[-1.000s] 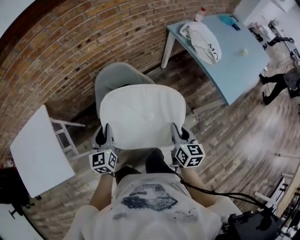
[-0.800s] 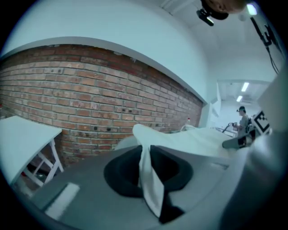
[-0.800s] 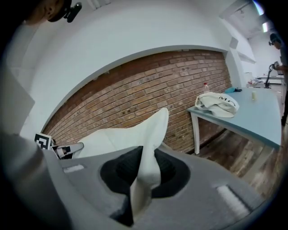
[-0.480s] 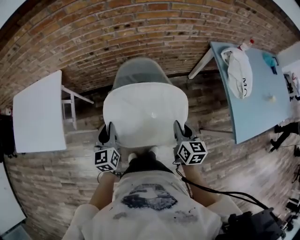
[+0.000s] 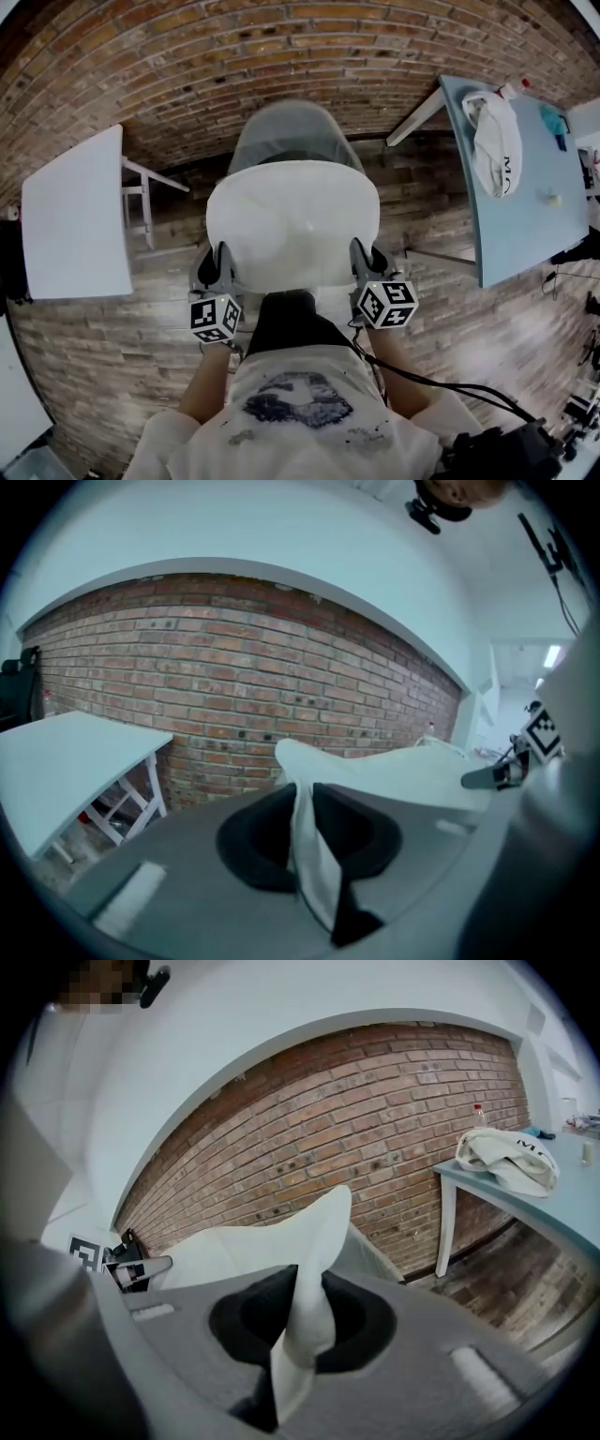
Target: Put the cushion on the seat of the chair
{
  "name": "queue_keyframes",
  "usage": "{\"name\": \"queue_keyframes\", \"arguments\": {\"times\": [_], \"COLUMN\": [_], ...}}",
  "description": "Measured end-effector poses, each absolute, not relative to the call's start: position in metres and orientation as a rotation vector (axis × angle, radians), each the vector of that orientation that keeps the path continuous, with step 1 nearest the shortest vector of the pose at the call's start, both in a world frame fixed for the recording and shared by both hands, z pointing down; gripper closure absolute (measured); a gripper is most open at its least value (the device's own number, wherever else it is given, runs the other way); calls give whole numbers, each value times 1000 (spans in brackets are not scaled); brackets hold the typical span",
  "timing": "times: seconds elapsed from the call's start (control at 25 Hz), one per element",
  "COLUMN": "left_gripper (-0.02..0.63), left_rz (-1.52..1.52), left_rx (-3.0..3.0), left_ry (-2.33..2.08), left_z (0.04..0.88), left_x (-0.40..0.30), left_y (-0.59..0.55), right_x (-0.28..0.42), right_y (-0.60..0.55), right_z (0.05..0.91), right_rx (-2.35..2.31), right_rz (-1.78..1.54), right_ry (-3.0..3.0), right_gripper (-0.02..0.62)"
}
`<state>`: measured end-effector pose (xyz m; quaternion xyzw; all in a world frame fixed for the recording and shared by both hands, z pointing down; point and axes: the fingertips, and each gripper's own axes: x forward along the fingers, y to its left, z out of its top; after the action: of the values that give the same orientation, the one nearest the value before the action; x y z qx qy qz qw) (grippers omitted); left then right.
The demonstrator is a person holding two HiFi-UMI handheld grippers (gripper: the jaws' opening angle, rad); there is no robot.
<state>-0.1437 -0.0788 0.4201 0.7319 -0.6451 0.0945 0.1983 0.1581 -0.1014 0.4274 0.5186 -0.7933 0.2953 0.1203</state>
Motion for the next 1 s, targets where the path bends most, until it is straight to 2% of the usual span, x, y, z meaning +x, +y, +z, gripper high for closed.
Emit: {"name": "queue_keyframes", "arguments": {"times": [0.32, 1.0], "left_gripper": [561, 560], "left_rz": [327, 390], "left_rx": [2046, 1954], "left_ry": [-1754, -1778], "left_z": [481, 665], "left_x": [-146, -133], "left_y": [-87, -106], "right_x": [154, 166], "right_y": [-106, -144], "right_z": [489, 668], "right_rx": [1498, 1394], "right_rz": [888, 873], "right_ry": [-2258, -2237], "right_gripper": [548, 548]}}
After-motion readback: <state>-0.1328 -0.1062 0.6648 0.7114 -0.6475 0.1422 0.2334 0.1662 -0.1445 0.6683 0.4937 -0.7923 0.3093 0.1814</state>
